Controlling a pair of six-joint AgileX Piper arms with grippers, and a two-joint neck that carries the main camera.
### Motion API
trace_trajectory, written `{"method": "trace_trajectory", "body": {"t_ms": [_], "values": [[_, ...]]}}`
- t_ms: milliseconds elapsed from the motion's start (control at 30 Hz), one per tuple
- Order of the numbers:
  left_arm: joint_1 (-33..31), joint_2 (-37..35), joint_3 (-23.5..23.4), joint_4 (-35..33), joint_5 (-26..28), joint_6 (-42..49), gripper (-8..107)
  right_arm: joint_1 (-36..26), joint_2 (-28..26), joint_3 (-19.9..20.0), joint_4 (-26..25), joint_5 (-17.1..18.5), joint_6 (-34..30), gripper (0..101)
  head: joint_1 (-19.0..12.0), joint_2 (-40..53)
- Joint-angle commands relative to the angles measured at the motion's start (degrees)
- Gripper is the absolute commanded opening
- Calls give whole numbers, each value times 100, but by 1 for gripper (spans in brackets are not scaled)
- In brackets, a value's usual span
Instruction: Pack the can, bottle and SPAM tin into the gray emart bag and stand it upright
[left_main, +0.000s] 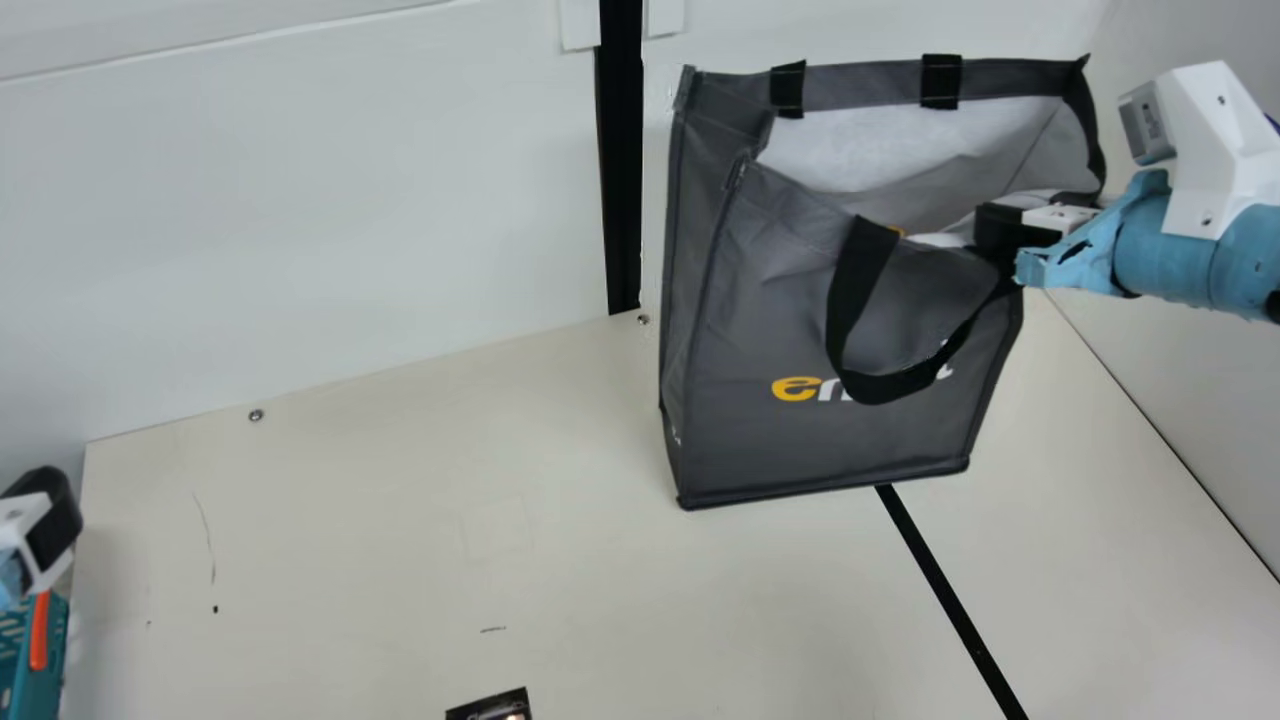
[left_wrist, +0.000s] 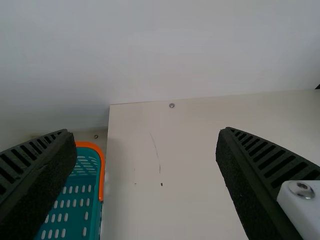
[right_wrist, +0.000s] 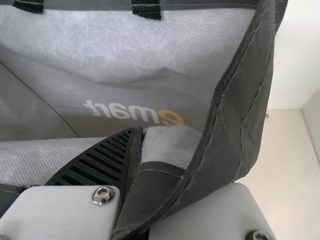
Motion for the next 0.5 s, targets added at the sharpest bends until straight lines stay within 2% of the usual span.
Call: {"method": "trace_trajectory", "body": {"t_ms": [0,467], "values": [[0,0,0,0,0,0,90,-148,30,-65,0,20,-44,0,-130,-5],[0,0,0,0,0,0,90,-1219,432,-676,24,428,-306,0,-130,-5]]}}
